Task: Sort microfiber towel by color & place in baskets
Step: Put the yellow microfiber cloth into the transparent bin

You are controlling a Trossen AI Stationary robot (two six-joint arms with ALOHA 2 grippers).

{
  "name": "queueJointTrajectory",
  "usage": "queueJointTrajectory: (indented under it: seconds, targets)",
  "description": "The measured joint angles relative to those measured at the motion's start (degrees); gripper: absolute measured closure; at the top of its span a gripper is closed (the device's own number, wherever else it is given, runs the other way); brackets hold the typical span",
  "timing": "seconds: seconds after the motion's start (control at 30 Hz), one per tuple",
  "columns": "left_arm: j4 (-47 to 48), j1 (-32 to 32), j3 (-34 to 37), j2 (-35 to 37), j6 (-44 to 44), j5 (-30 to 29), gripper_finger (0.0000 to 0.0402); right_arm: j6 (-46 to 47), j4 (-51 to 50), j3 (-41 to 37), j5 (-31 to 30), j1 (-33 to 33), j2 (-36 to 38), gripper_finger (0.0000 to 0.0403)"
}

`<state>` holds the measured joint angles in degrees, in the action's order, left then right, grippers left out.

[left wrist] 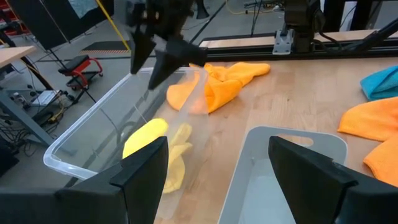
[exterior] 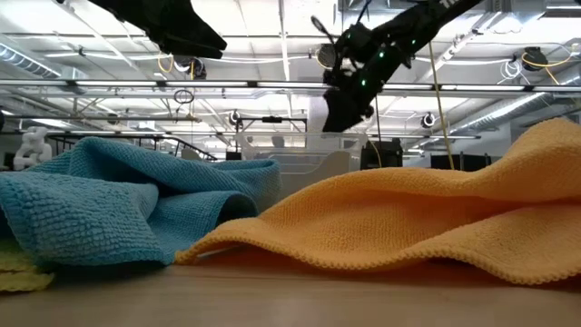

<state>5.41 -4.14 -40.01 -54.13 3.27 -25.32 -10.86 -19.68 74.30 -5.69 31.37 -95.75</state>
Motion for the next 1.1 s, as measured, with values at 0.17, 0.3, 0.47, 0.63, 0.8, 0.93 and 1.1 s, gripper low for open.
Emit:
queueJointTrajectory:
  seconds: [0.17, 0.3, 0.47, 0.63, 0.8, 0.93, 1.1]
  targets:
    - [0.32, 0.00, 0.00, 0.00, 0.02, 0.00, 0.0119, 1.62, -3.72, 0.00, 1.39, -3.20, 4.56, 0.0161]
    - [1.41, 0.00, 0.00, 0.00, 0.04, 0.48, 0.0119, 3.40, -7.85, 0.00, 3.31, -7.94, 8.85, 0.0190]
    - [1.44, 0.00, 0.00, -0.01, 0.01, 1.46, 0.0119, 4.68, -13.27, 0.00, 2.69, -16.23, 12.81, 0.0223]
    - [2.11, -0.30, 0.00, 0.00, -4.22, 1.70, 0.0119, 7.15, -15.97, -2.68, -0.24, -23.57, 14.74, 0.0250]
    - [5.85, -3.29, -0.02, 0.00, -9.48, 2.90, 0.0119, 10.35, -11.60, -12.17, -5.59, -30.53, 16.76, 0.0267]
    - [10.28, -7.55, -0.02, -0.02, -15.12, 2.96, 0.0119, 12.28, -4.23, -19.79, -8.09, -35.89, 17.92, 0.0276]
    - [14.17, -13.88, -0.02, -1.80, -23.04, 3.25, 0.0119, 13.25, 6.18, -25.73, -8.09, -40.89, 18.33, 0.0282]
